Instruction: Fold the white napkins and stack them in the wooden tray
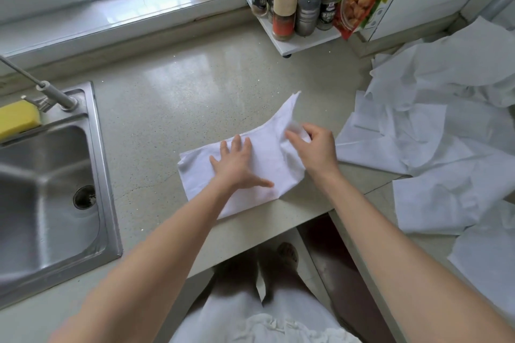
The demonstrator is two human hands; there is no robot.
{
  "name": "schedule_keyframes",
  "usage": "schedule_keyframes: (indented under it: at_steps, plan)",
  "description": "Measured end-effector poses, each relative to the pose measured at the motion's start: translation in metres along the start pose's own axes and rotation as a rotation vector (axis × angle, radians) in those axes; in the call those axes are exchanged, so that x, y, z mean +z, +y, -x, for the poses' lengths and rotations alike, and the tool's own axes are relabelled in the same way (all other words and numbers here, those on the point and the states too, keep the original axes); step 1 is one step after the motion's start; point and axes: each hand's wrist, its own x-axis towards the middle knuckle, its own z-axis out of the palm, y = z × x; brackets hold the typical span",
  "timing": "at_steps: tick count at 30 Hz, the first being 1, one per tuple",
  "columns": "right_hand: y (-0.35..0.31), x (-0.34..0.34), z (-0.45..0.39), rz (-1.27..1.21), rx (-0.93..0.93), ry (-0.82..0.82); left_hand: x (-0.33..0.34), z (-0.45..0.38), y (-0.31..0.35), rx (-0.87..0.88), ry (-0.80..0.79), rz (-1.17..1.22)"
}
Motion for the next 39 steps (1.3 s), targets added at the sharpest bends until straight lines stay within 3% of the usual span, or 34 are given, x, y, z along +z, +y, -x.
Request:
schedule_keyframes:
  at_steps: [4,7,15,20,28,35,37,39]
  plan:
    - [-0.012,0.034,0.020,0.073,-0.028,-0.115,-0.014,0.010,-0.050,0.025,0.376,0.519]
    - [-0.016,0.064,0.034,0.157,-0.053,-0.175,-0.016,0.020,-0.096,-0.109,0.501,0.471]
    - [-0.020,0.124,0.054,0.354,-0.088,-0.357,-0.027,0.004,-0.138,-0.117,0.430,0.424]
    - [-0.018,0.144,0.067,0.569,-0.188,-0.501,-0.036,-0.005,-0.147,-0.136,0.320,0.555]
    - [-0.018,0.167,0.082,0.709,-0.308,-0.524,-0.048,-0.007,-0.159,-0.184,0.134,0.862]
    - [-0.017,0.180,0.083,0.733,-0.275,-0.514,-0.056,-0.006,-0.162,-0.205,0.000,1.128]
    - [-0.016,0.183,0.083,0.743,-0.259,-0.520,-0.057,-0.006,-0.163,-0.188,-0.021,1.053]
    - [-0.015,0.183,0.083,0.729,-0.252,-0.529,-0.056,-0.007,-0.164,-0.149,0.011,0.834]
